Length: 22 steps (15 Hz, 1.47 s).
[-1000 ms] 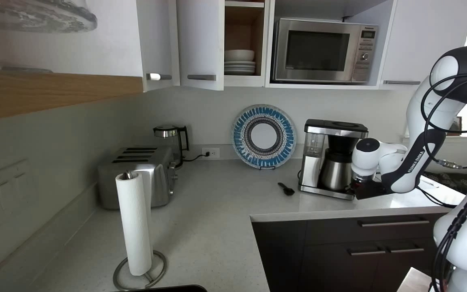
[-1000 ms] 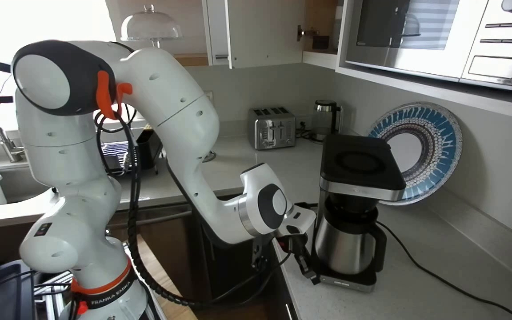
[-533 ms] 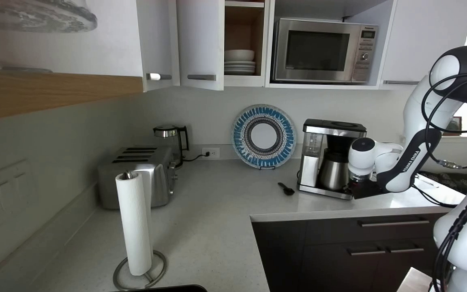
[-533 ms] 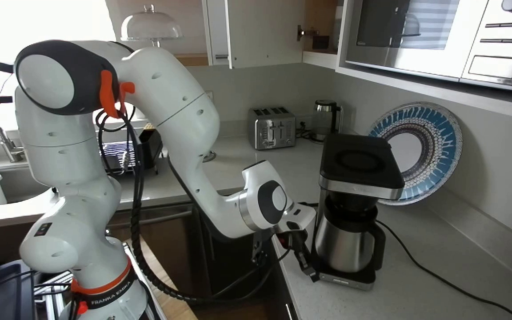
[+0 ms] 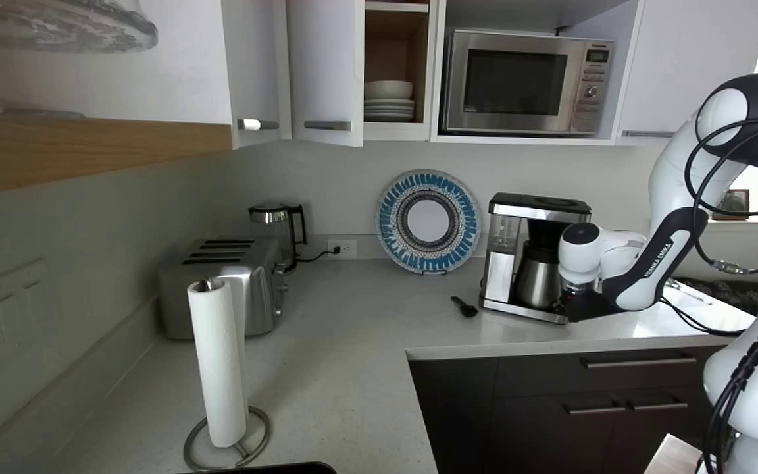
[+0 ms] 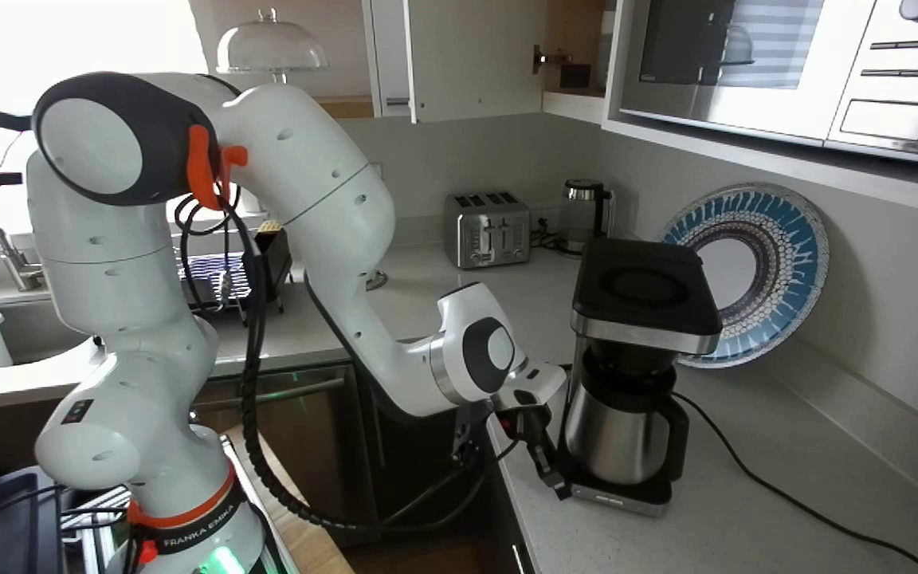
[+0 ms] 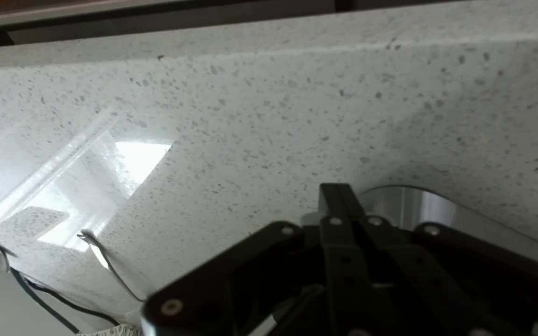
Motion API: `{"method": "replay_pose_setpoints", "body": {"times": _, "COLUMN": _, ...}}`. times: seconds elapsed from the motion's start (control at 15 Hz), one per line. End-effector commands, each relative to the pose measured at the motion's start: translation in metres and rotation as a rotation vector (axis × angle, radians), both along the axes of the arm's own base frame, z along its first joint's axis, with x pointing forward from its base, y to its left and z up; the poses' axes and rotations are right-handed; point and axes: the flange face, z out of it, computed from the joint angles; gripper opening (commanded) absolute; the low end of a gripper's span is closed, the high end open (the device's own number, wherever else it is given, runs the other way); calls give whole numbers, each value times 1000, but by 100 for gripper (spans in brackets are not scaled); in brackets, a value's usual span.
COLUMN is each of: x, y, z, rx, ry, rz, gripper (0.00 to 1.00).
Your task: Rotate the coffee maker clockwise once
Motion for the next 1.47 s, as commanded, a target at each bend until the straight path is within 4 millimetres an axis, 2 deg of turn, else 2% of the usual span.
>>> {"method": "replay_pose_setpoints", "body": {"times": 0.0, "x": 58, "y": 35, "z": 31, "rx": 8, "ry": -111, "rz": 100, "gripper": 0}}
{"method": "replay_pose_setpoints", "body": {"times": 0.6, "x": 73, "y": 46, "z": 34, "rx": -3, "ry": -99, "rz": 97, "gripper": 0}}
{"method": "replay_pose_setpoints", "body": {"times": 0.67, "x": 17, "y": 18, "z": 1, "rx": -4, "ry": 16, "rz": -3, "gripper": 1}}
{"method": "replay_pose_setpoints", "body": {"times": 1.4, "x": 26, "y": 30, "z": 1, "rx": -1, "ry": 13, "rz": 17, "gripper": 0}}
